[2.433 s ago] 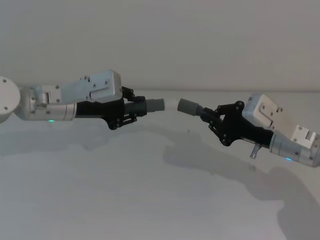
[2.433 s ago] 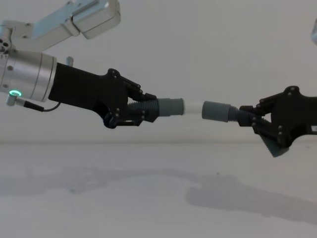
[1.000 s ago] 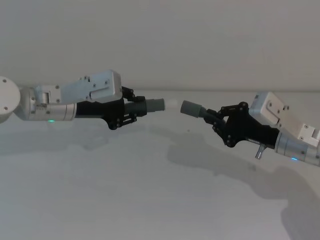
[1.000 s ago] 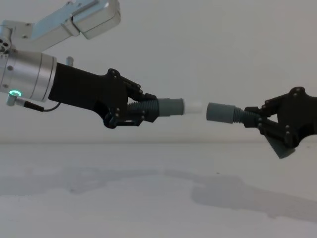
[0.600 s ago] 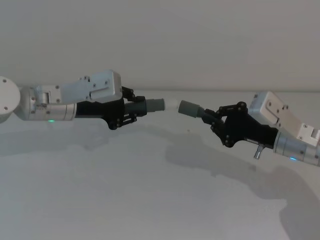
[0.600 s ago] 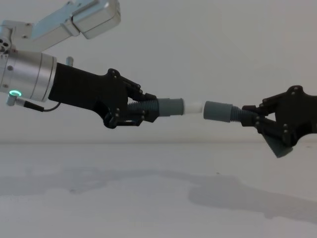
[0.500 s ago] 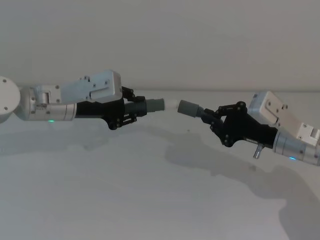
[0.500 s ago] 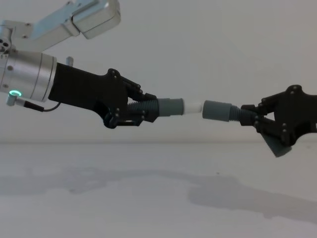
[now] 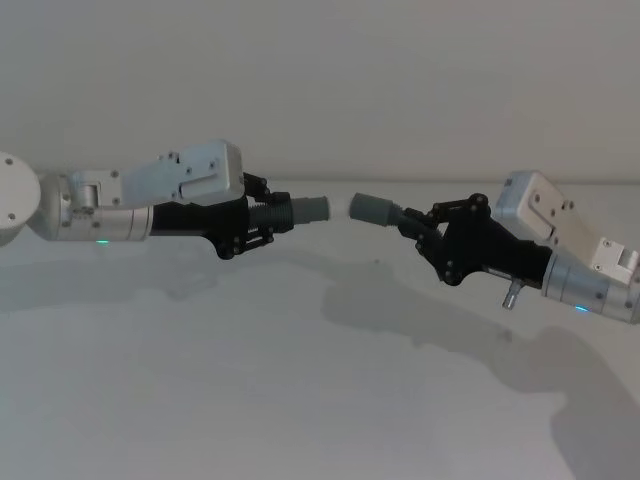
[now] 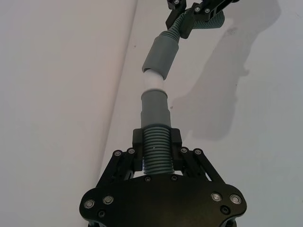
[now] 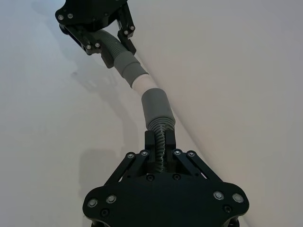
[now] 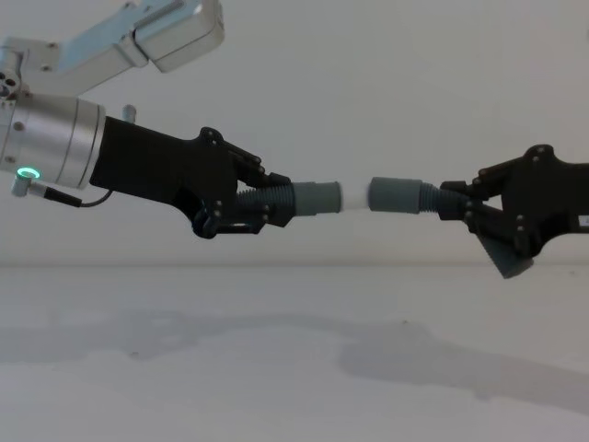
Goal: Use both hands to pick up one end of the pipe from the table, align the ends, and insert them.
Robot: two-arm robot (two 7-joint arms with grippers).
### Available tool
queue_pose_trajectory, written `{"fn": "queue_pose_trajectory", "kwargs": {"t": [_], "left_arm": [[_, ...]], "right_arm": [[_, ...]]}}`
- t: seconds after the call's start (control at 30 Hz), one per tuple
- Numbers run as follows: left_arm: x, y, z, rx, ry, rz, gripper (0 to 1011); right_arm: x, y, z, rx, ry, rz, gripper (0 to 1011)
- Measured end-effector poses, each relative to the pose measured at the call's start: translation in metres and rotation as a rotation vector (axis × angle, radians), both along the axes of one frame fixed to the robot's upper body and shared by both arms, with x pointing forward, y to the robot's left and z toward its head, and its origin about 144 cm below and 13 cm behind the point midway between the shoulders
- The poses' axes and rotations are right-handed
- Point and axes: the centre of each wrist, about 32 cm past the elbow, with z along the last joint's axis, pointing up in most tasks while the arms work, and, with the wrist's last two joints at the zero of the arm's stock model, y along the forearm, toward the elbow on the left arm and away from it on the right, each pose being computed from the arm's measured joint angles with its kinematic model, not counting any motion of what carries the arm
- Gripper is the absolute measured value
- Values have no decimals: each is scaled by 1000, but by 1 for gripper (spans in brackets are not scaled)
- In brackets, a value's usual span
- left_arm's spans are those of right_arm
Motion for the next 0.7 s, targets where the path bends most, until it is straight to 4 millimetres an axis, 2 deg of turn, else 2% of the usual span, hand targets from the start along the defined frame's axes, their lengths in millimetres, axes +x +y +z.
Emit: {"fn": "queue_pose_trajectory", "kwargs": {"t": [0.7], "left_arm": [[0, 0, 0, 0, 0, 0, 314]], "right_arm": [[3, 7, 4, -15, -25, 15, 103]]}}
